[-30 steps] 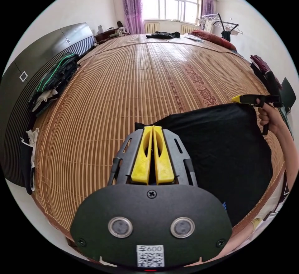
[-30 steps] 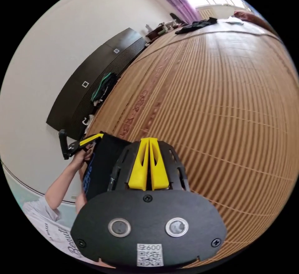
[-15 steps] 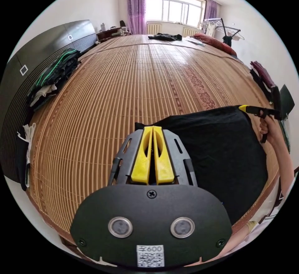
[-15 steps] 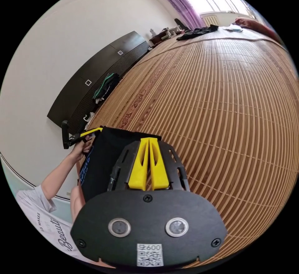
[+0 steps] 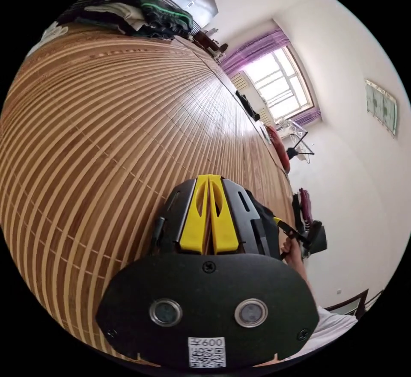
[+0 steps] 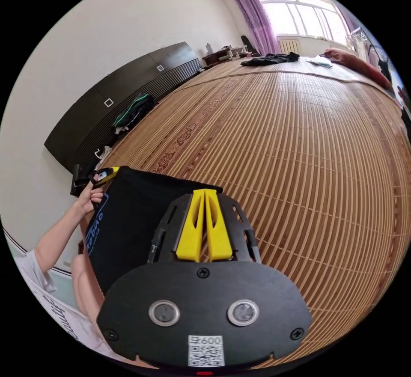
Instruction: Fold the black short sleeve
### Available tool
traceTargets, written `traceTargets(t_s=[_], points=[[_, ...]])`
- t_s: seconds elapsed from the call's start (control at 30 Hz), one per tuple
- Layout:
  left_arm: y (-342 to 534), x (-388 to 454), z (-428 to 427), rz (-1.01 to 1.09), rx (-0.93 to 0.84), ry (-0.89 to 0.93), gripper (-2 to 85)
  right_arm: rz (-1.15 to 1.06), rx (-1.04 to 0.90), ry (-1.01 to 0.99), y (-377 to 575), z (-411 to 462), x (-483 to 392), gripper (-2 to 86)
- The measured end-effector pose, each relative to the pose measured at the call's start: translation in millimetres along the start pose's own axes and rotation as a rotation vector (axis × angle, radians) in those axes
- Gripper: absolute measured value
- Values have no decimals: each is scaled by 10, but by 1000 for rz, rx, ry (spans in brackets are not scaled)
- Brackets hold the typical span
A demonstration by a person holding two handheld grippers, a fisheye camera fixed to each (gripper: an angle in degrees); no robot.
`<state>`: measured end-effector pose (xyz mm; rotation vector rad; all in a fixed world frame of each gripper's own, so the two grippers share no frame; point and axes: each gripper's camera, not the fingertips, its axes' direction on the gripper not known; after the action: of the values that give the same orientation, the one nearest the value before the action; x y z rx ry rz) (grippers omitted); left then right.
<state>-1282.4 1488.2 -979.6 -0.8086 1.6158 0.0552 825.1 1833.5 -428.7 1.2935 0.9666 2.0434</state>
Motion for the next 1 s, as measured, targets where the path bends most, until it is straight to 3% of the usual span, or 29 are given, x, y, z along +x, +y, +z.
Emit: traceTargets(t_s=[0.13, 0.23, 0.3, 0.37, 0.47, 0.57, 0.6, 0.73, 0.83, 0.93, 1.0], points=[[243, 312, -211, 67, 85, -112, 2, 0, 3, 2, 14, 73, 71, -8], [480, 784, -328, 333, 62, -106, 2, 32, 3, -47, 8, 115, 245, -8], [640, 1046, -85, 499, -181, -38, 2, 51, 3, -71, 1, 141, 343, -8], [797, 1026, 205, 521, -382, -93, 2, 57, 3, -78, -12, 174, 419, -8], [1091, 940, 184, 561, -320, -165, 1, 47, 5, -69, -32, 210, 469, -8], [1559, 1066, -105, 581, -130, -364, 2, 48, 9, -70, -52, 245, 554, -9], [1822, 1178, -187, 655, -101, -345, 2, 49, 9, -72, -58, 252, 577, -9], [2468, 1334, -246, 722, -210, -201, 2, 72, 11, -106, -104, 306, 783, -9], [2879, 1183, -74, 749, -302, -355, 1, 129, 22, -160, -90, 330, 1000, -9], [3131, 1100, -99, 778, -243, -366, 1, 261, 98, -190, 54, 281, 1274, -9], [3338, 1060, -81, 807, -197, -392, 1, 362, 172, -99, 146, 154, 1404, -9]])
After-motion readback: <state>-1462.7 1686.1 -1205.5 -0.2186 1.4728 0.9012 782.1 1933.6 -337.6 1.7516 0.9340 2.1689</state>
